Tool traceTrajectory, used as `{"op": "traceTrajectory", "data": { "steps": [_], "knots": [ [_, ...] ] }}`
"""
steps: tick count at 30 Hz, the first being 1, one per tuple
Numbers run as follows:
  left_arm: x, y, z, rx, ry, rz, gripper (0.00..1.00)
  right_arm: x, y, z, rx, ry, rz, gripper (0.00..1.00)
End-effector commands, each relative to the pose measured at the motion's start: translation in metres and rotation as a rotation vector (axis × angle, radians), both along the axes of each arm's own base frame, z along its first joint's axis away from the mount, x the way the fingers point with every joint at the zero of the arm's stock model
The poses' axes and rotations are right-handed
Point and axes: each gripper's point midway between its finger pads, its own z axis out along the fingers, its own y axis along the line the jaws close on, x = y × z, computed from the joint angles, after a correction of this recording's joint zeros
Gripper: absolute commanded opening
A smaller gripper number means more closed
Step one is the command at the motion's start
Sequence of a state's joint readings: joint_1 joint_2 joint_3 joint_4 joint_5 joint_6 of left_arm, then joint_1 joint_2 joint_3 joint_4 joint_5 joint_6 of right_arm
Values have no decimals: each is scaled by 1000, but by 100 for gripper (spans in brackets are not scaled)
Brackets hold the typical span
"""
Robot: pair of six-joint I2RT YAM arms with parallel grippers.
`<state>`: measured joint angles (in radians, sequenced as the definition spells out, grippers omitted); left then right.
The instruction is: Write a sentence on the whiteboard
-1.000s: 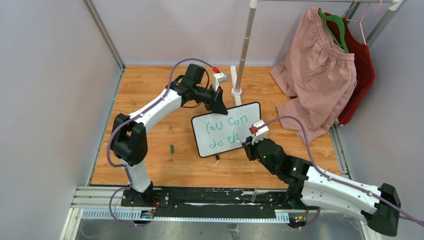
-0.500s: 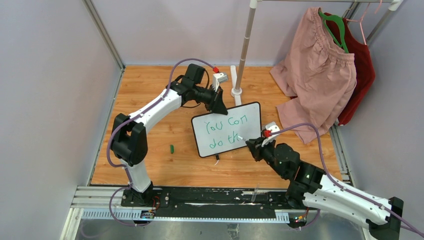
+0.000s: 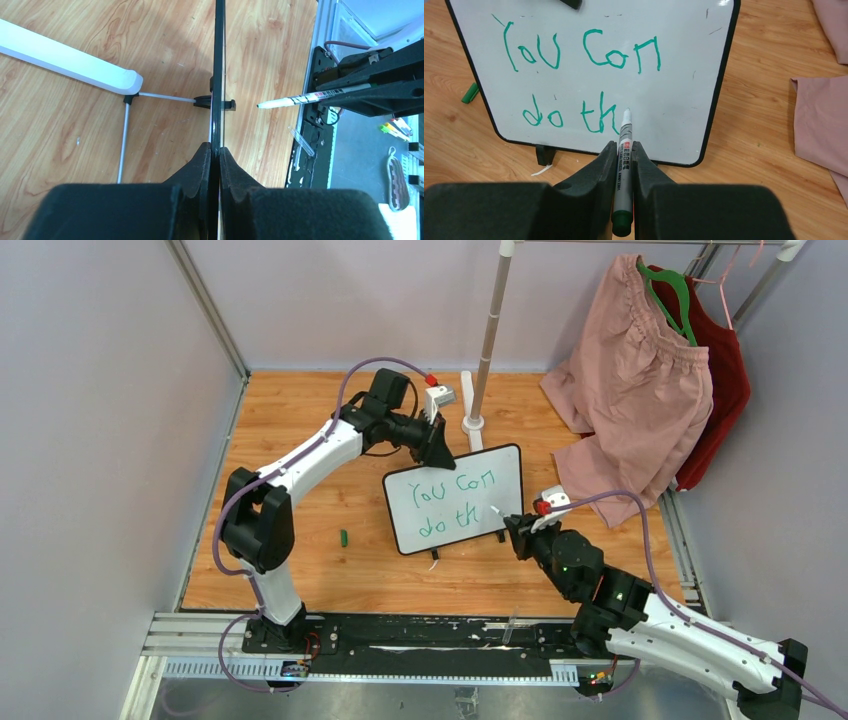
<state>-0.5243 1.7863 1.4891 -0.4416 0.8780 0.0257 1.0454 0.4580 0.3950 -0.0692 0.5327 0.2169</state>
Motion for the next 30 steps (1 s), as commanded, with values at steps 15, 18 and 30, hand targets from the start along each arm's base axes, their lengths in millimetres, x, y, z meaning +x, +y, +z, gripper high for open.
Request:
{"op": "traceTrajectory", "data": {
  "steps": [15,18,30],
  "knots": [
    [-8,-1,5,-2,-8,7,0,5,2,-1,-58,-1,4,0],
    [-8,-1,4,0,-4,8,0,6,6,2,-43,-17,15,0],
    [-8,-1,5,-1,-8,8,0,14,20,9,-46,-40,24,0]
  ]
}}
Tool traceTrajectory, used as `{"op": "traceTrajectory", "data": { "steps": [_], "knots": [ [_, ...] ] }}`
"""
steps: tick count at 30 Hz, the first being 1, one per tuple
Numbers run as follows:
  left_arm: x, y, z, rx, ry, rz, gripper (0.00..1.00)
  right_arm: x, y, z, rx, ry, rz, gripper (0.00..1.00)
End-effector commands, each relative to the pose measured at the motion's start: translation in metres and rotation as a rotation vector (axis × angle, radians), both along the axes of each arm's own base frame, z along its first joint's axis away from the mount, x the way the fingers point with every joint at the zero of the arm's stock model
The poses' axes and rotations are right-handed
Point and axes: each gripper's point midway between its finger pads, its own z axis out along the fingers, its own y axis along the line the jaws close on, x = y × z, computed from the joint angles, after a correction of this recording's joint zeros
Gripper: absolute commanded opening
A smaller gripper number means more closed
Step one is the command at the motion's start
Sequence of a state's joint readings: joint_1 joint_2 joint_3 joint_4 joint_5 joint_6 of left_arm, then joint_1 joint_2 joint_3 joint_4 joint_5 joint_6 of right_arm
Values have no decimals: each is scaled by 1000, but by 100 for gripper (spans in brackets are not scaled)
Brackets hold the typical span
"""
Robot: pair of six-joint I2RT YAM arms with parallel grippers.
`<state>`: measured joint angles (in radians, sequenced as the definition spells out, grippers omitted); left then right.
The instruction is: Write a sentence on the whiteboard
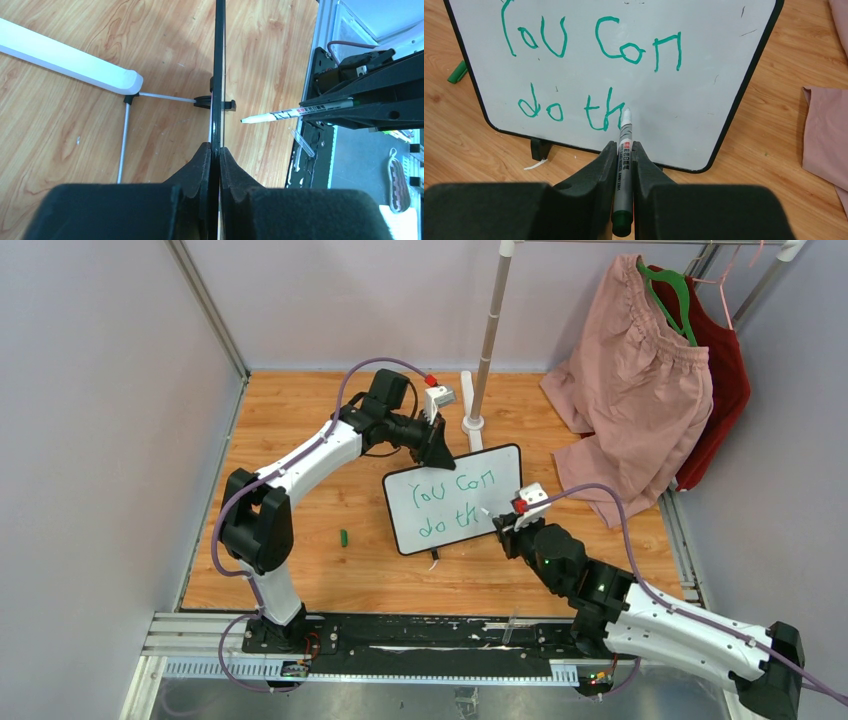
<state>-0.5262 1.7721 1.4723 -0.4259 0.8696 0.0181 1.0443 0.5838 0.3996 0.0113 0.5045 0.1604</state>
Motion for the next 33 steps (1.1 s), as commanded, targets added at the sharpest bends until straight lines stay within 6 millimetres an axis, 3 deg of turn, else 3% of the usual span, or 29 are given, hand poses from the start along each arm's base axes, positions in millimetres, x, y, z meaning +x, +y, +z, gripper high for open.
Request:
{"op": "traceTrajectory", "data": {
  "steps": [1,33],
  "knots": [
    [-7,-1,4,0,0,0,0,8,4,19,32,-39,-16,0],
    [-8,-1,5,-6,-7,-1,0,19,3,11,28,-38,-88,0]
  ]
}}
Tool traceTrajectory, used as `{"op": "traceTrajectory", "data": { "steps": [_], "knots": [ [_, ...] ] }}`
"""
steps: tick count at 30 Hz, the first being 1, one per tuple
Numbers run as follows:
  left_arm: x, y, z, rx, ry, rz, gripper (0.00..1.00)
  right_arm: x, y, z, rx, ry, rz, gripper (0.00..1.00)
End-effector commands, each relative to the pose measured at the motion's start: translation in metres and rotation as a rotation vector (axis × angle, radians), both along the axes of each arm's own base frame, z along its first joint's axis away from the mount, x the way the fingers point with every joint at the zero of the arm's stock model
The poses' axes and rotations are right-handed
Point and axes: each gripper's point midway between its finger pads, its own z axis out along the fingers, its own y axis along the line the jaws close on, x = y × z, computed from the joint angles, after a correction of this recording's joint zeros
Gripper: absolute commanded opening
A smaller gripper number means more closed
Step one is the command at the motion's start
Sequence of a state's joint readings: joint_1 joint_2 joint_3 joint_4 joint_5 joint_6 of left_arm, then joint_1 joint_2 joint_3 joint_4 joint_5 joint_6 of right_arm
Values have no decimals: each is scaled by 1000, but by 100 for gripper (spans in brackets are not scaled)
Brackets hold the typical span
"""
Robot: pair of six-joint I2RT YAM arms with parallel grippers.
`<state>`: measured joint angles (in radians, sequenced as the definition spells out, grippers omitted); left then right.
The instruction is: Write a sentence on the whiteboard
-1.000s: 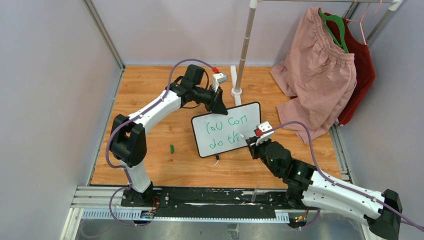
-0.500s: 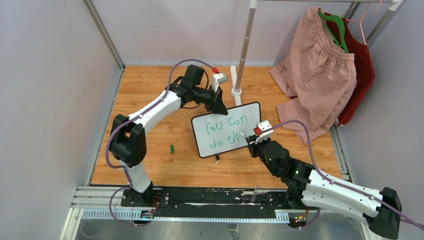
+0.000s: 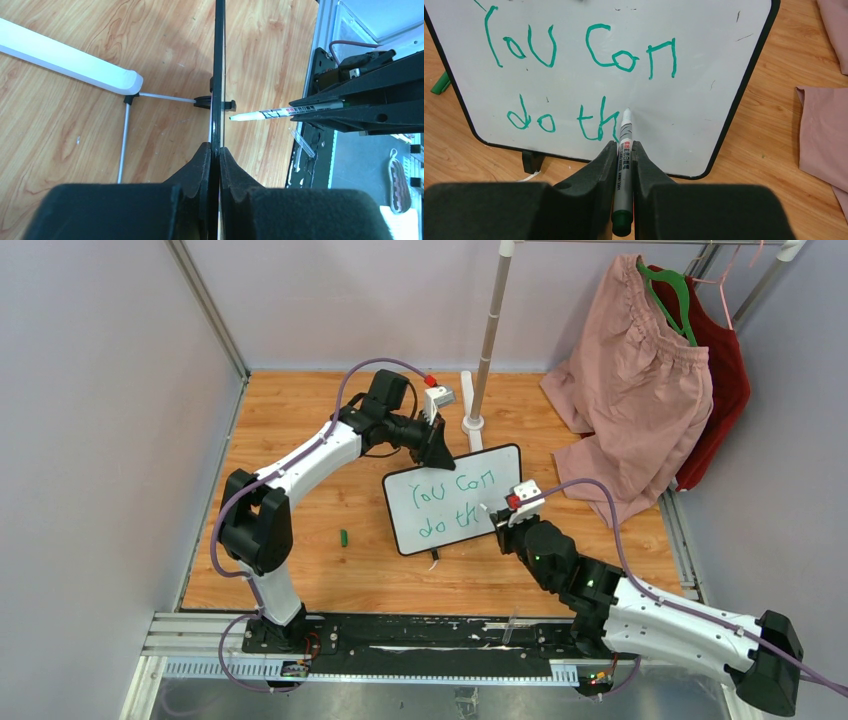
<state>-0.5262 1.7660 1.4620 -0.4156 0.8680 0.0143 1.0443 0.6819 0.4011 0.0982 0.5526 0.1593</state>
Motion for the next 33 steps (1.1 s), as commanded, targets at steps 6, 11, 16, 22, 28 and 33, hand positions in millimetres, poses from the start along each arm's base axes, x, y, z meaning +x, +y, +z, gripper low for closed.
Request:
{"op": "traceTrajectory", "data": {
  "steps": [6,11,16,22,28,33],
  "knots": [
    [-7,-1,5,-4,-6,-4,0,8,-3,14,40,-32,-48,0],
    [-7,-1,6,-7,-9,-4,0,10,-5,9,34,-28,-65,0],
    [-8,-2,7,-9,-10,-6,0,12,-5,5,41,-24,-71,0],
    [-9,-2,8,-11,8,1,0,13,-4,2,37,-17,-70,0],
    [-10,-2,9,-14,4,1,0,13,-4,-4,30,1,-71,0],
    [-10,-1,10,-14,2,3,0,13,-6,-8,18,12,-79,0]
  ]
}}
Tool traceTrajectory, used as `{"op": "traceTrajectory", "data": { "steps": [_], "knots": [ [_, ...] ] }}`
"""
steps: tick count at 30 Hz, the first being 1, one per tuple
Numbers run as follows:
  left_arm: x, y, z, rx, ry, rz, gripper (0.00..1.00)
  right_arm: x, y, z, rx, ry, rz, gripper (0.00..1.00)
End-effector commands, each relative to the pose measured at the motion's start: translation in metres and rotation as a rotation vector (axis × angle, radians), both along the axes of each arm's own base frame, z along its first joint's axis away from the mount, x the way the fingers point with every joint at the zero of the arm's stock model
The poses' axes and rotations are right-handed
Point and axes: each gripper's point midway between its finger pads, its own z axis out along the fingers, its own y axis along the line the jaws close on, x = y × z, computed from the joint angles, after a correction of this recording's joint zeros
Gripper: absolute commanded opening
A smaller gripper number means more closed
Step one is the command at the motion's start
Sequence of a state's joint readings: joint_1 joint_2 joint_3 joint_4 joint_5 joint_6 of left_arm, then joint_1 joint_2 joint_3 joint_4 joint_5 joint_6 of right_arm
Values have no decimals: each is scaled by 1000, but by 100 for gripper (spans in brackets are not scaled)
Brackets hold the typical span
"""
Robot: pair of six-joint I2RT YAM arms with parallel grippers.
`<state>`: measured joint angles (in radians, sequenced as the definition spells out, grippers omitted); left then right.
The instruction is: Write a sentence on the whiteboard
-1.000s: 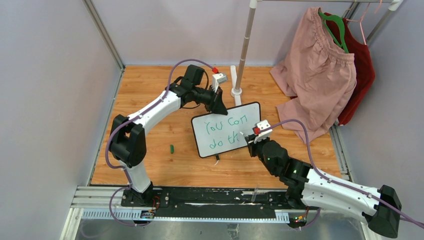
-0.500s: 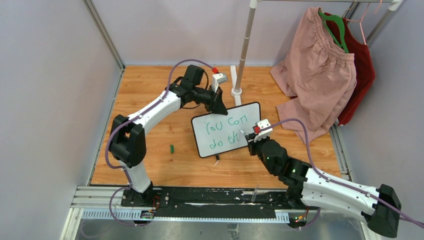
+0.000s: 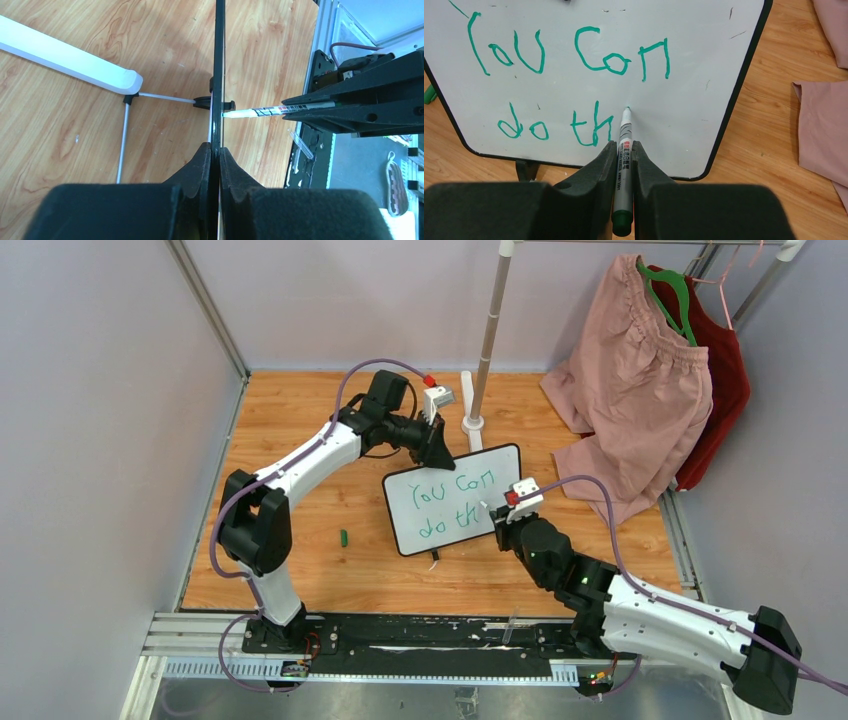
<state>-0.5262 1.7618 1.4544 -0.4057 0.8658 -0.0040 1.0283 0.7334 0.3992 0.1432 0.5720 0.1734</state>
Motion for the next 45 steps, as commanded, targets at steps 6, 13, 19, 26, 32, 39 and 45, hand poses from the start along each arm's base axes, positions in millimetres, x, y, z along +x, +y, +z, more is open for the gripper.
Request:
{"op": "traceTrajectory", "data": {
  "steps": [6,13,19,26,32,39,45],
  "knots": [
    [-9,-2,8,-10,-7,-5,0,3,-9,-3,14,15,-44,0],
    [-7,-2,7,-5,-4,-2,0,-8,-5,13,82,-1,28,0],
    [-7,-2,5,-1,-2,-1,0,-14,-3,5,65,32,60,0],
    [-7,-1,6,-1,-4,0,0,-13,-5,-12,21,84,33,0],
    [-7,-2,7,-3,-3,-2,0,-10,-7,-15,1,88,11,0],
    [-8,-2,7,-4,-4,-2,0,-6,-8,-3,41,46,-11,0],
    [-8,-2,7,-4,-4,-2,0,-2,-11,6,49,10,-30,0]
  ]
}}
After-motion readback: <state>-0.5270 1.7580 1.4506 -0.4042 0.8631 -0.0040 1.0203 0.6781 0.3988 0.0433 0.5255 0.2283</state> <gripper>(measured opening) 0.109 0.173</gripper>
